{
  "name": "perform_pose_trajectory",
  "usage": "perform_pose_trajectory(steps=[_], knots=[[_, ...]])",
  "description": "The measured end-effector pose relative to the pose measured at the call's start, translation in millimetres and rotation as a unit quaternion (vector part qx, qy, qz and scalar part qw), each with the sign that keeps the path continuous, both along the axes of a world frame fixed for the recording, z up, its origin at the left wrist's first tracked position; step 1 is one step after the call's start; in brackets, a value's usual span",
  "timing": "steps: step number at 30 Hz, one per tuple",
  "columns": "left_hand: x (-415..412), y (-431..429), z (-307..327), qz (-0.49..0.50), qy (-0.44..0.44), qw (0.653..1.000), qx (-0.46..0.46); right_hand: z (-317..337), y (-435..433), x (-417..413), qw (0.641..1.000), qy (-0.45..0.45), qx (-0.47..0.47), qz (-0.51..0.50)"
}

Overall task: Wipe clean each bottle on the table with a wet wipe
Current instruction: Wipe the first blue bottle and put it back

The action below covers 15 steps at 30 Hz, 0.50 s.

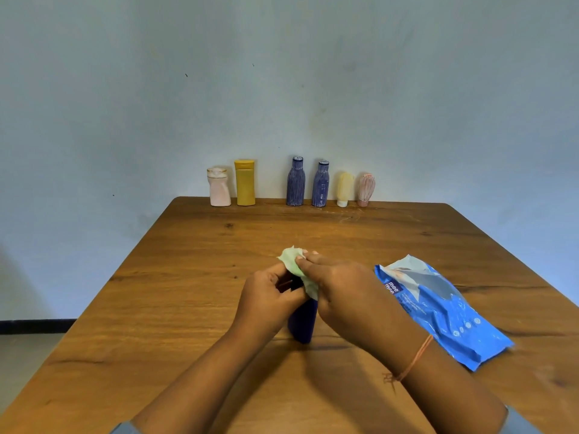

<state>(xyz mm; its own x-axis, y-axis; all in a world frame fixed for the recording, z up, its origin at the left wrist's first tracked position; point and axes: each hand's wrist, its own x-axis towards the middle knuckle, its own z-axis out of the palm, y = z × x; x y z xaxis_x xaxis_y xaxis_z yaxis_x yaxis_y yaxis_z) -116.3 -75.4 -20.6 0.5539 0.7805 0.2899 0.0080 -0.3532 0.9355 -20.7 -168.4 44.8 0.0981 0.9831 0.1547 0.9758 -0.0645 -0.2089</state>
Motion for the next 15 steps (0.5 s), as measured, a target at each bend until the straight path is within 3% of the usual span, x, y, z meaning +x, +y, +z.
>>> perform_pose_trajectory(steps=[4, 7, 11, 13, 15], knots=[[1.2, 4.6, -3.5, -0.003, 0.016, 1.000, -0.010, -3.1, 9.9, 15.8, 0.998, 0.027, -0.006, -0.053], [-0.9, 7.3, -6.0, -0.014, 0.022, 0.999, -0.024, -15.3, 7.9, 30.2, 0.984, 0.142, 0.038, -0.095], [-4.0, 9.7, -4.4, 0.019, -0.015, 0.997, -0.069, -28.7, 0.2, 40.3, 0.894, 0.397, 0.146, -0.149], [-6.6, 14.0, -3.4, 0.044, -0.056, 0.986, -0.151, -37.3, 0.6, 42.2, 0.835, 0.503, 0.156, -0.157], [-10.3, 20.1, -4.0, 0.067, -0.097, 0.963, -0.242, -45.0, 3.0, 41.7, 0.807, 0.545, 0.162, -0.160]])
